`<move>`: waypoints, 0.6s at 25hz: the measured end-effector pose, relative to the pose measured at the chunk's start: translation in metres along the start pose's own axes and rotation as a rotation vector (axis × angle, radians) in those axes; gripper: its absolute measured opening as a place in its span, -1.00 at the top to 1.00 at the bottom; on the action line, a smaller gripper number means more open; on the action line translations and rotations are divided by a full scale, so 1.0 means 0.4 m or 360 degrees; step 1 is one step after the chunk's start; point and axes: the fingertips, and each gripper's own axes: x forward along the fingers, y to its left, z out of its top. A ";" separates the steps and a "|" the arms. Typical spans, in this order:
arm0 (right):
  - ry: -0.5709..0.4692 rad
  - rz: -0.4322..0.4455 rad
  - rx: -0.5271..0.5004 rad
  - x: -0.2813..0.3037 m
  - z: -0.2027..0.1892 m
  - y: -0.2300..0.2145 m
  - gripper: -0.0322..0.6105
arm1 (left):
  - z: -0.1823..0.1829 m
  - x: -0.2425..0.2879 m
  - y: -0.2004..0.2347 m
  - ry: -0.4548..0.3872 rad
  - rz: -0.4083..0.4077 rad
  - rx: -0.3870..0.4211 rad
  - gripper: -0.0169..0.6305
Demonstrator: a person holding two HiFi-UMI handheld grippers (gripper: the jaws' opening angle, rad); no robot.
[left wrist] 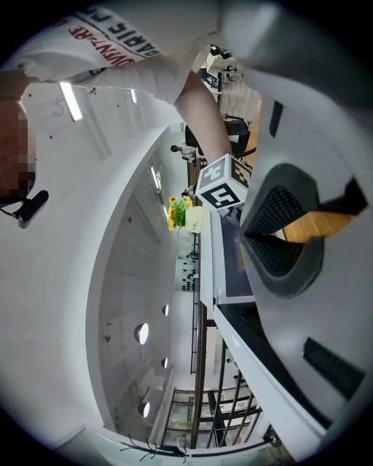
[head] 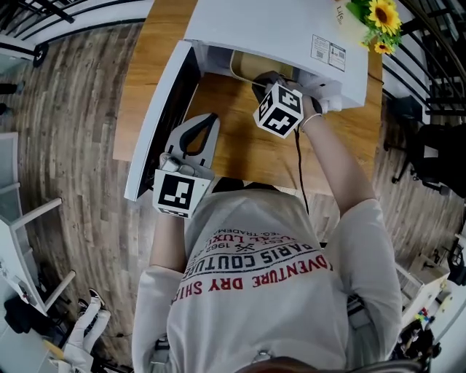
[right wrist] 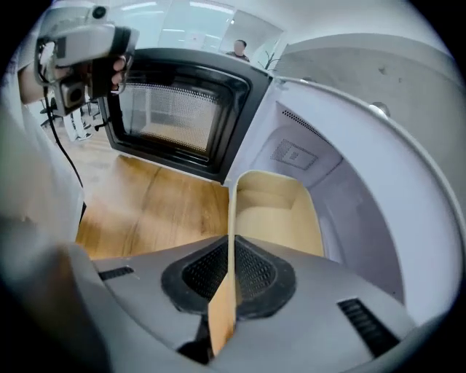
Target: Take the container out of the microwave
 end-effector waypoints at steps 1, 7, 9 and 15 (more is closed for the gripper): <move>-0.0023 -0.0016 0.0029 -0.018 0.002 0.010 0.78 | 0.002 -0.002 -0.007 0.0004 -0.0016 0.0012 0.90; -0.0137 -0.0060 0.0242 -0.126 0.007 0.073 0.78 | 0.014 -0.017 -0.030 0.0004 -0.0076 0.0093 0.90; -0.0192 -0.0081 0.0326 -0.164 0.013 0.096 0.79 | 0.019 -0.029 -0.036 0.0007 -0.0084 0.0102 0.90; -0.0406 -0.0179 0.0552 -0.285 0.037 0.147 0.79 | 0.040 -0.088 -0.062 -0.0049 -0.0117 0.0128 0.90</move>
